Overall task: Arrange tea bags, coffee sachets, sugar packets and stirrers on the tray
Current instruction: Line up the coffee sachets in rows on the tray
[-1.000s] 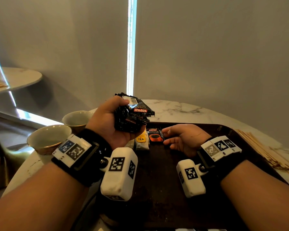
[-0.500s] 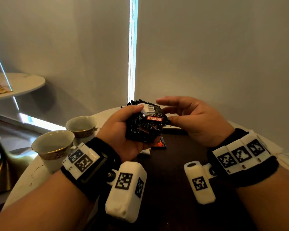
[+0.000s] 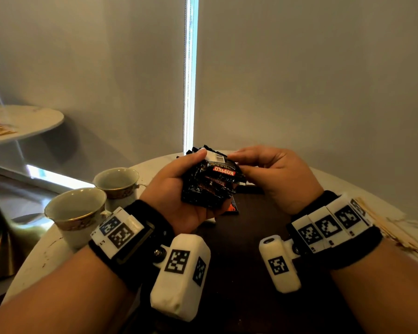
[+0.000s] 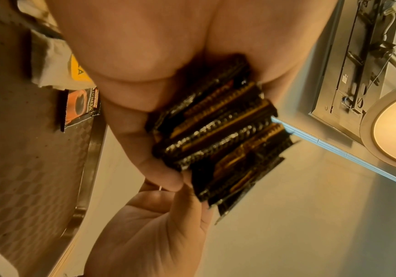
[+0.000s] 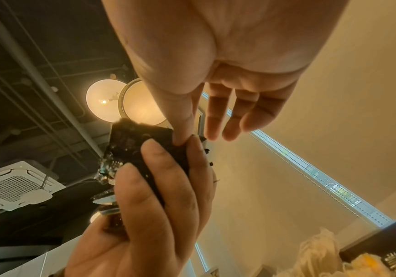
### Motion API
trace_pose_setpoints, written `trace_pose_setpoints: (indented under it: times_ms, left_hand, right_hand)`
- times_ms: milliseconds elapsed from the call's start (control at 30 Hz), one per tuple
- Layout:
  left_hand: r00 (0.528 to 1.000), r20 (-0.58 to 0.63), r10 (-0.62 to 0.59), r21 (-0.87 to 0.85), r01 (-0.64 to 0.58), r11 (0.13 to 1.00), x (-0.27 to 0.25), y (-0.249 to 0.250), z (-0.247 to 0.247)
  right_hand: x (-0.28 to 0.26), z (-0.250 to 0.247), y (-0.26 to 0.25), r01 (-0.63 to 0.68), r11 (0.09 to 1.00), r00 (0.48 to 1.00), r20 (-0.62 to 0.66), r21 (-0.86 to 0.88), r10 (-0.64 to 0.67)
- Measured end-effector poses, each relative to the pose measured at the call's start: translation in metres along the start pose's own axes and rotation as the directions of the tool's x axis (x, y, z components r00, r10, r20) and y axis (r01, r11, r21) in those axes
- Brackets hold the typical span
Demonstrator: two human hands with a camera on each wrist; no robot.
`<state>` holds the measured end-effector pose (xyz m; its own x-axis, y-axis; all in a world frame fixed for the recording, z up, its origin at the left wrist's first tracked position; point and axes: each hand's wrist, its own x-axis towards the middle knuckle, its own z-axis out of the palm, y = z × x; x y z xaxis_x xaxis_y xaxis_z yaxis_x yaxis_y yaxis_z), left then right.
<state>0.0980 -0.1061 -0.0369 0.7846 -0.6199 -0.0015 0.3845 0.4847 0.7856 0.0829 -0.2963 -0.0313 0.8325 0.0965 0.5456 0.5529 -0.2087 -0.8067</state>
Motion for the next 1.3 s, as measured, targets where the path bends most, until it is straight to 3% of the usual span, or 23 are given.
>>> trace_pose_setpoints:
  times_ms: [100,200,300,400,533,767,1000,1300]
  left_hand:
    - [1.0,-0.009,-0.011,0.015,0.011,1.0,0.0,-0.001,-0.001]
    - [0.998,-0.055,-0.007,0.03,0.009,1.0,0.001,-0.001,-0.003]
    - [0.993,-0.115,0.04,0.043,-0.035,0.998,0.004,0.0,-0.004]
    - [0.981,-0.171,0.088,0.041,-0.082,0.996,0.006,0.002,-0.007]
    - [0.971,-0.206,0.118,0.011,-0.118,0.993,0.007,0.005,-0.012]
    - [0.972,-0.201,0.121,-0.004,-0.124,0.992,0.007,0.007,-0.016]
    - [0.973,-0.198,0.119,-0.02,-0.125,0.992,0.008,0.006,-0.016]
    - [0.973,-0.196,0.123,-0.009,-0.128,0.992,0.007,0.006,-0.015]
  right_hand:
    - [0.001,-0.002,-0.002,0.012,0.995,0.999,-0.051,-0.1,-0.017]
    - [0.002,-0.004,0.003,-0.034,0.996,0.98,-0.196,-0.086,0.016]
    - [0.008,-0.012,0.017,-0.135,0.985,0.901,-0.401,0.105,0.166]
    - [0.012,-0.026,0.041,-0.346,0.919,0.783,-0.481,0.189,0.394]
    - [0.005,-0.037,0.072,-0.563,0.799,0.679,-0.434,0.211,0.592]
    - [-0.004,-0.039,0.078,-0.727,0.644,0.57,-0.312,0.239,0.76]
    - [-0.006,-0.034,0.072,-0.784,0.596,0.549,-0.257,0.173,0.795]
    - [-0.009,-0.032,0.068,-0.792,0.567,0.537,-0.184,0.228,0.823]
